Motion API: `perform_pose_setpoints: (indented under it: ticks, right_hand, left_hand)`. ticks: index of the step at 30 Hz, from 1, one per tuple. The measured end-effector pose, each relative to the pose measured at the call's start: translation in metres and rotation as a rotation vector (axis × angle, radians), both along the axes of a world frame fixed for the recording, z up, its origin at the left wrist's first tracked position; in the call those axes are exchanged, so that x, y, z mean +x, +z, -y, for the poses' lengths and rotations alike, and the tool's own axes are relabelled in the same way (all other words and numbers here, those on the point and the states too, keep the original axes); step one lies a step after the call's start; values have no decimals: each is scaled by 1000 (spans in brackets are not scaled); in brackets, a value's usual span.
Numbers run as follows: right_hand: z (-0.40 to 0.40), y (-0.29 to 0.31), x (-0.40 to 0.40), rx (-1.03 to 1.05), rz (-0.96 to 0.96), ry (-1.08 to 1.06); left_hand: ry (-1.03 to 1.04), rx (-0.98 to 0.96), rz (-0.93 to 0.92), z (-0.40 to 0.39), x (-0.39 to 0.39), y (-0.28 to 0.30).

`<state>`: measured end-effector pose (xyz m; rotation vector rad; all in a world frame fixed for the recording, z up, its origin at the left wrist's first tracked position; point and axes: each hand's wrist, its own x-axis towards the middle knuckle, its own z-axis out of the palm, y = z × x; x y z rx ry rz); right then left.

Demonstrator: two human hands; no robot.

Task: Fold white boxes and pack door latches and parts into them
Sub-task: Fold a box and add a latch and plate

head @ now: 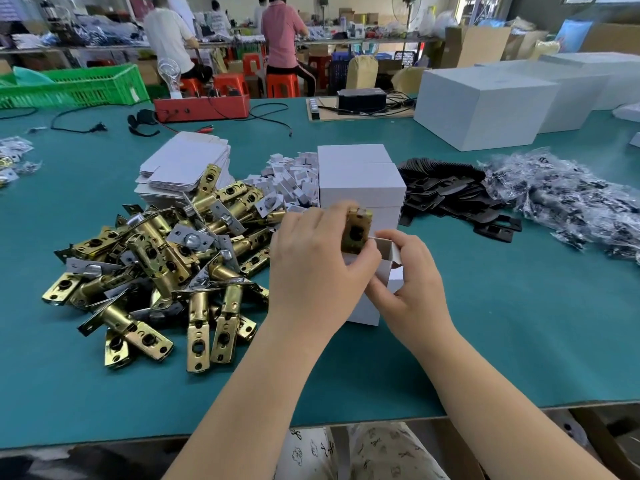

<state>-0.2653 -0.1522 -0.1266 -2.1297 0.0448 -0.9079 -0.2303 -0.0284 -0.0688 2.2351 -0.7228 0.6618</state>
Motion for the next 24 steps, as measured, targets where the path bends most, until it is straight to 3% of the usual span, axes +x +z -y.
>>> perform_pose_setpoints:
  ticks: [3,9,12,16,18,22,24]
  right_hand:
    - [1,0,0,-6,13,-6]
    - [1,1,-1,67,-24,45]
    - [2,1,-3,108,-38,125]
    - [7,3,-6,194,-45,194]
    - [17,7,-3,278,-5,108]
    - [65,16,22,705,1,-179]
    - [92,17,43,662,-142,-248]
  left_hand:
    - [-39,-80,-95,-2,6,-9]
    - [-309,-245,-249,-19,22,-24]
    - [-390,-330,-447,-23,24,-32]
    - [-449,-271,-593,-19,22,-40]
    - [-433,-266,-575,-19,21,-43]
    - [-399,-301,-558,-17,21,-43]
    - [-404,-329,-555,-15,19,-42]
